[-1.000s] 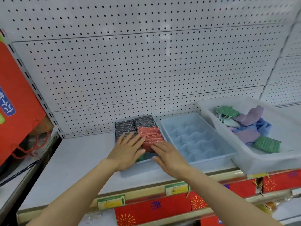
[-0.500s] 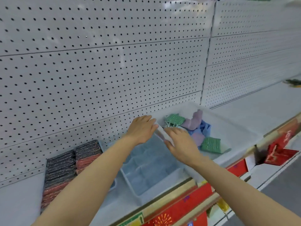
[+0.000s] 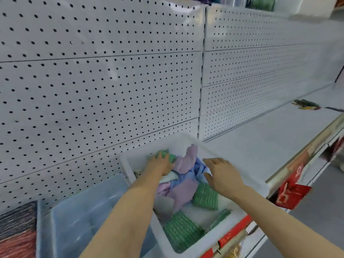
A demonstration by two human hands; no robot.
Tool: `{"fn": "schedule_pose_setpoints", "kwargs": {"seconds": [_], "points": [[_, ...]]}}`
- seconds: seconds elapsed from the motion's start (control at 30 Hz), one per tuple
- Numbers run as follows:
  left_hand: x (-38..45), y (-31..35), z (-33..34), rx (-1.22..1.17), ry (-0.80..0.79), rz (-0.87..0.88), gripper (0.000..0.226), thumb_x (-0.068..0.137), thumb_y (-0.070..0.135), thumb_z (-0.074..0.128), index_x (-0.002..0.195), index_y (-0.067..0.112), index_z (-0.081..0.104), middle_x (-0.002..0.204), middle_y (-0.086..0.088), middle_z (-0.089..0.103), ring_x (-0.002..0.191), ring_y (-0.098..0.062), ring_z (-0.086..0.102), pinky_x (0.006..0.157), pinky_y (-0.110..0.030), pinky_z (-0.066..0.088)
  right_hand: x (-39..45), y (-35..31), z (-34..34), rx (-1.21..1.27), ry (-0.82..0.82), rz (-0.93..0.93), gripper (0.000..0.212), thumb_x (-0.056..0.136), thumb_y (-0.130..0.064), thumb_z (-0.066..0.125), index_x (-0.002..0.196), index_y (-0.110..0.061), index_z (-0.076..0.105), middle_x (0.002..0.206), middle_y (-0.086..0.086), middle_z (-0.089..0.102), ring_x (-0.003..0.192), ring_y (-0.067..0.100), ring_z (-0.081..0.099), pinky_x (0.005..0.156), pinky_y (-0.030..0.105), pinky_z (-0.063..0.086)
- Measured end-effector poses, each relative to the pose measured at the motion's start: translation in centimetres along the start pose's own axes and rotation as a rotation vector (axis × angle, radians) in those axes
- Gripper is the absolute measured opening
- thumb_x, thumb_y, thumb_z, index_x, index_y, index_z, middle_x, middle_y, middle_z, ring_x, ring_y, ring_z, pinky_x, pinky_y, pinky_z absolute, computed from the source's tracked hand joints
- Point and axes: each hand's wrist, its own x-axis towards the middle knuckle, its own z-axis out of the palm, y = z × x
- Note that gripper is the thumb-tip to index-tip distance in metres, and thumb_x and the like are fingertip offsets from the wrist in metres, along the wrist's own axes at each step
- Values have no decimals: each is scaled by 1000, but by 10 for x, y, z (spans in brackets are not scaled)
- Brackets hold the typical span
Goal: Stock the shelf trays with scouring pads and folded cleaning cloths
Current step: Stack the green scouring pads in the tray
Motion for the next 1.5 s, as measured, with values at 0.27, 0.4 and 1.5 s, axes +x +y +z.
{"fn": "schedule_pose_setpoints", "kwargs": {"seconds": [0.27, 0.4, 1.5], "points": [[-2, -18, 4, -144, 170, -51, 34, 99, 18, 43, 132, 9, 47, 128, -18, 58, 113, -35, 57, 89, -39, 45, 23, 3, 13, -243, -530, -132, 18, 93, -10, 46, 110, -10, 53, 95, 11, 59, 88, 28, 59, 66, 31, 41], [-16, -22, -28, -406, 337, -74, 28, 100, 35, 45, 109, 10, 55, 101, -11, 64, 91, -31, 60, 69, -34, 42, 37, 0, 27, -224, -761, -206, 50, 84, -28, 69, 130, -21, 49, 127, 8, 48, 111, 27, 53, 85, 36, 48], [-406, -261, -48, -816, 410, -30, 49, 87, 10, 71, 127, 36, 63, 130, 8, 61, 117, -11, 57, 101, -34, 49, -53, -265, -55, 1062, -265, -331, 43, 78, -3, 75, 117, -20, 68, 108, -8, 66, 92, 0, 61, 82, 13, 51]]}}
